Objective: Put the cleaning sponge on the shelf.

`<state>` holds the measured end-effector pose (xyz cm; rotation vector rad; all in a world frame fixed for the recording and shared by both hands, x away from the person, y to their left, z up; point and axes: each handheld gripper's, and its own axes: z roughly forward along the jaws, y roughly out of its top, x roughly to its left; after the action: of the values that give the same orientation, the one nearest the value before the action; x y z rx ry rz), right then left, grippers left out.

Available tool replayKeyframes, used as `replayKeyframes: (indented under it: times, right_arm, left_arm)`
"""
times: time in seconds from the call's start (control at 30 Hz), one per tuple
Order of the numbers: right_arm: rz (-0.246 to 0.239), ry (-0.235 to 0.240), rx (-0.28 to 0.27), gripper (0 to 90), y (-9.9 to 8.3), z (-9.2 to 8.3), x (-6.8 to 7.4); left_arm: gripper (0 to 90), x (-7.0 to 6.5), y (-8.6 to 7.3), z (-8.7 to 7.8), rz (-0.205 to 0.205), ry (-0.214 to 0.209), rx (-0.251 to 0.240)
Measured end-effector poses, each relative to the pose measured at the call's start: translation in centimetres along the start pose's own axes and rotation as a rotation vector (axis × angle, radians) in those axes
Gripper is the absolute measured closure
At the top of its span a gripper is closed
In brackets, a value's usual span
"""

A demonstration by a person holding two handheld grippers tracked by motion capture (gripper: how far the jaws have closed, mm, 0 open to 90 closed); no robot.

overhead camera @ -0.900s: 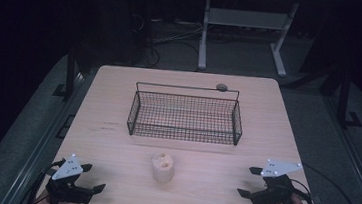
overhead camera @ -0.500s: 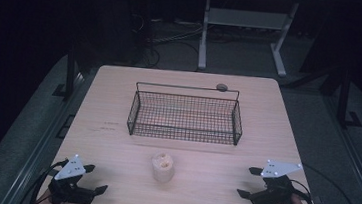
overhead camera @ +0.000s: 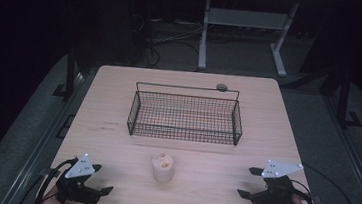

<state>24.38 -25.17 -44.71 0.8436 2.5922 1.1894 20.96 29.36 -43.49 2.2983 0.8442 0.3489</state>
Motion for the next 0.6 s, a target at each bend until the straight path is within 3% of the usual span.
replayKeyframes:
  times: [0.6]
  right_arm:
    - [0.004, 0.005, -0.009, 13.8, -0.1, -0.1, 0.0]
  left_arm:
    - [17.1, -0.1, 2.5, -0.1, 0.058, -0.026, 0.045]
